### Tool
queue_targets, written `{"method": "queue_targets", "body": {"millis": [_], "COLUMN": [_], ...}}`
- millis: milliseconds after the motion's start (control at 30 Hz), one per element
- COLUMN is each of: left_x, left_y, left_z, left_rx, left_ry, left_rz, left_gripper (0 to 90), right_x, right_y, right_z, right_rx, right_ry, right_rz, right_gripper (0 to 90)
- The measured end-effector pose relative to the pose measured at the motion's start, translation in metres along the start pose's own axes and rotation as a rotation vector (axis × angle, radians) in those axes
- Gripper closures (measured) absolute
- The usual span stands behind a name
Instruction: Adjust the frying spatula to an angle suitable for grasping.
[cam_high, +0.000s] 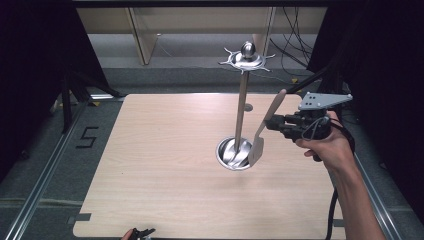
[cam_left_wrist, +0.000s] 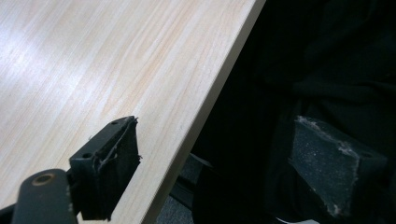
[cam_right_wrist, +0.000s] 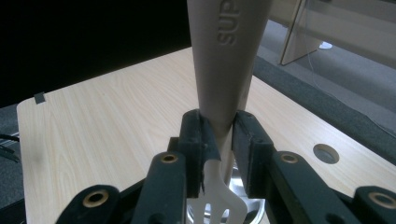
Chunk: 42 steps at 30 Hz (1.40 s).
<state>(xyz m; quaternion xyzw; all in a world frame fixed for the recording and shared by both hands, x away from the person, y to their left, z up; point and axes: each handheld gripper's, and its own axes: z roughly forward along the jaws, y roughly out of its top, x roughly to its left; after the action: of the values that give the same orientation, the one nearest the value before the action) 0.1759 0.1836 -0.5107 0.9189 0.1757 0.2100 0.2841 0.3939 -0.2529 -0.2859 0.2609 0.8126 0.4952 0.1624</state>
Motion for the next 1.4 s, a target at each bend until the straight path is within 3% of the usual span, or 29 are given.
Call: {"method": "queue_targets", "body": {"millis": [300,700,733,867,1100,1133,1400], "left_x": [0.000,0.000,0.000,-0.001,0.000,0.000,0.000], "left_y": [0.000,0.000,0.000,0.000,0.000,0.000,0.000], "left_z": [0.001,0.000,0.000,0.000,-0.001,0.000,0.000], "left_rx": [-0.008,-0.002,-0.001,-0.008,-0.001,-0.002,0.000], "left_ry": [-0.011,0.014,0.013,0.016,0.018,0.013,0.016], "left_rz": [0.000,0.000,0.000,0.000,0.003,-0.002,0.003], "left_gripper": [14.9,14.9,14.9,14.9,14.9,14.9,14.9], "right_x": [-0.006,-0.011,-0.012,-0.012,-0.016,-0.017,-0.016], "right_y": [0.016,0.032,0.032,0.036,0.038,0.039,0.042], "right_z": [0.003,0.011,0.013,0.012,0.015,0.015,0.020], "right_rx": [0.015,0.037,0.017,0.042,0.028,0.056,0.047], "right_ry": [-0.018,-0.013,-0.025,-0.014,-0.032,-0.020,-0.025], "right_rz": [0.000,0.000,-0.011,0.012,0.007,0.019,0.026], "right_gripper": [74.8,74.8,74.8,74.8,74.8,74.8,74.8]}}
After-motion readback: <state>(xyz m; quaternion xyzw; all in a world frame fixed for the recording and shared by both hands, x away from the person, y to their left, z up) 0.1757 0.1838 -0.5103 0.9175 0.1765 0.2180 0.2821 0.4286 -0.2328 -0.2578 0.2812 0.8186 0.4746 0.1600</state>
